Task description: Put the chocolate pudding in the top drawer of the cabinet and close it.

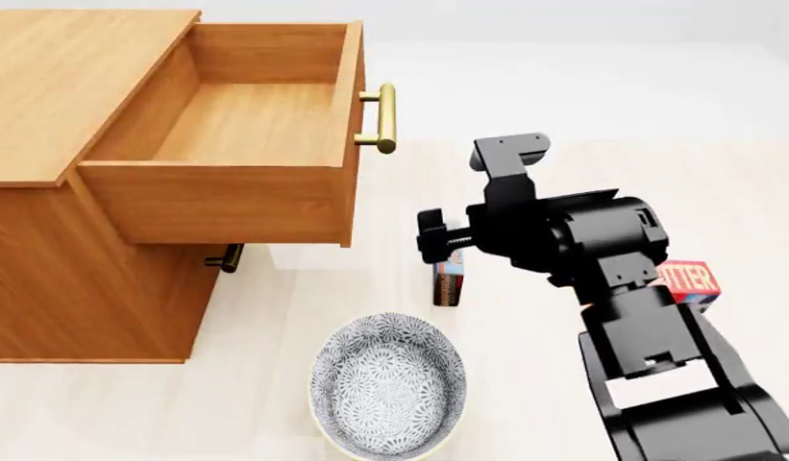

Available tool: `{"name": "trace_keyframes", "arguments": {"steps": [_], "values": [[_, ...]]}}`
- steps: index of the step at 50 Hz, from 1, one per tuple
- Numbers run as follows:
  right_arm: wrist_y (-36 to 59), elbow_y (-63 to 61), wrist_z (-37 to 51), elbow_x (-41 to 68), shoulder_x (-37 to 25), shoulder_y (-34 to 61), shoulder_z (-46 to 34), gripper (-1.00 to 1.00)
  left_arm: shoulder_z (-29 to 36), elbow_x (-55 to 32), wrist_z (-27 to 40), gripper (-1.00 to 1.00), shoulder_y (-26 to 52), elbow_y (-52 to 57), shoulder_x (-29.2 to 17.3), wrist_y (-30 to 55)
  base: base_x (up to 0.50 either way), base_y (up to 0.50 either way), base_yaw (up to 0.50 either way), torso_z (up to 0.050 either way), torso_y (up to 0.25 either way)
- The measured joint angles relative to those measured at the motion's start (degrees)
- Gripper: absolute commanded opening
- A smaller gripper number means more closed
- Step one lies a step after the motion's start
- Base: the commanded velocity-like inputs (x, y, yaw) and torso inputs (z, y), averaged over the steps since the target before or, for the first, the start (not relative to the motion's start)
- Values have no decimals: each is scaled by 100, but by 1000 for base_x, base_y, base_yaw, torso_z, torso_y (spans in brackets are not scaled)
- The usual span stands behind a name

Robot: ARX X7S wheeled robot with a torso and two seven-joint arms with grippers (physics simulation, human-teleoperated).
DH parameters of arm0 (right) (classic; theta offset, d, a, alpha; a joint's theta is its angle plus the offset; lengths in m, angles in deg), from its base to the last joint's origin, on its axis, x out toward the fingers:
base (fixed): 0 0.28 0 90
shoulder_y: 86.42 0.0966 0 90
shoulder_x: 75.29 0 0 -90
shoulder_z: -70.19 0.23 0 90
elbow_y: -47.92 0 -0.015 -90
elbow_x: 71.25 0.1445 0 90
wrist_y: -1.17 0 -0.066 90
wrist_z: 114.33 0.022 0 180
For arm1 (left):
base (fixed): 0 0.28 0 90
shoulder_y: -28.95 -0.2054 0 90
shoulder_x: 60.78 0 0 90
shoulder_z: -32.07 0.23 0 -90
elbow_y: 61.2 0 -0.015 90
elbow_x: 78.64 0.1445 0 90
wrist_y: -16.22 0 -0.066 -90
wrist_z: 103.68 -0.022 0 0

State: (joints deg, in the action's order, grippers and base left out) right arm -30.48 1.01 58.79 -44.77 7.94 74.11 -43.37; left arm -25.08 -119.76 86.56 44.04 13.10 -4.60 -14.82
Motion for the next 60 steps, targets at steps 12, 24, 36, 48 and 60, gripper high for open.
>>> {"name": "trace_keyframes", "arguments": {"steps": [12, 24, 36, 48, 60], "values": [[-682, 1029, -188, -134, 207, 138, -89, 100, 35, 19, 26, 100, 25, -4, 1, 59, 0, 0, 0, 0, 0], [-1539, 2371, -440, -271, 471, 375, -169, 100, 74, 43, 57, 100, 52, -9, 3, 124, 0, 0, 0, 0, 0], [-1923, 2936, -561, -459, 576, 365, -53, 100, 103, 55, 75, 100, 74, -16, 5, 175, 0, 0, 0, 0, 0], [-2059, 3108, -624, -646, 631, 273, 146, 100, 115, 59, 83, 100, 85, -21, 6, 201, 0, 0, 0, 0, 0], [-2112, 3158, -626, -526, 657, 204, 54, 100, 112, 55, 95, 100, 87, -24, 8, 214, 0, 0, 0, 0, 0]]}}
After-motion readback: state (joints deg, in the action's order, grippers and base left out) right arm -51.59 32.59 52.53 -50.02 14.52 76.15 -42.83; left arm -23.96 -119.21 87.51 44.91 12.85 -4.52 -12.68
